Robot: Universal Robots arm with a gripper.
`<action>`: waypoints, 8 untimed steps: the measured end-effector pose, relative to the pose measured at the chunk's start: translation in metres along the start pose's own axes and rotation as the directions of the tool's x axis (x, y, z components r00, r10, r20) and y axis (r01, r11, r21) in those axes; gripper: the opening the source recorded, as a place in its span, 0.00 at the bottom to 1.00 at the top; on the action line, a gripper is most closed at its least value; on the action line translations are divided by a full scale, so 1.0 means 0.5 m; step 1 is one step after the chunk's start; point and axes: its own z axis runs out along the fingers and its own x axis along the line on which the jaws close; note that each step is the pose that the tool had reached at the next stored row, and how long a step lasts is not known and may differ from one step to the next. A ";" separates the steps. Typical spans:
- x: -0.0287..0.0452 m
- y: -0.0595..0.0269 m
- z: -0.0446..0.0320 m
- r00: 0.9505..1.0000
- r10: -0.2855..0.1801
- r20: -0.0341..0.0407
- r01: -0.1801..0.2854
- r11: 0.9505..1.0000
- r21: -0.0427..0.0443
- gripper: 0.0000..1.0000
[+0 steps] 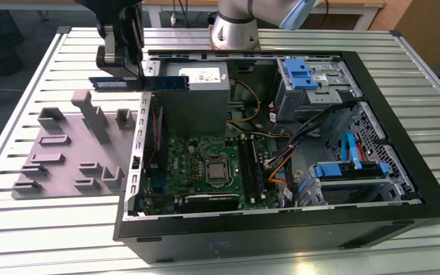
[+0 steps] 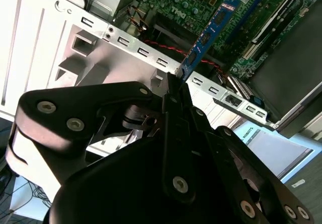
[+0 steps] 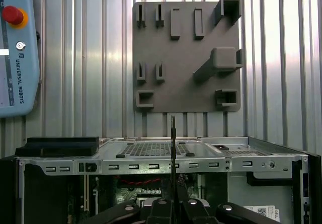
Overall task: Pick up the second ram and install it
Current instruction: 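Pick up the second ram and move it above second insertion slot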
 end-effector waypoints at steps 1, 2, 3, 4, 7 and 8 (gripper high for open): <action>0.000 -0.002 0.000 1.000 0.000 0.000 0.000 1.000 0.000 0.14; 0.000 -0.003 0.000 1.000 0.000 0.000 0.000 1.000 0.000 0.14; 0.000 -0.005 0.000 1.000 0.000 0.000 0.000 1.000 0.000 0.14; 0.000 -0.006 0.000 1.000 0.000 0.000 0.000 1.000 0.000 0.14; 0.000 -0.010 0.000 1.000 0.000 0.000 0.000 1.000 0.000 0.14; 0.000 -0.011 0.000 1.000 0.000 0.000 0.000 1.000 0.000 0.14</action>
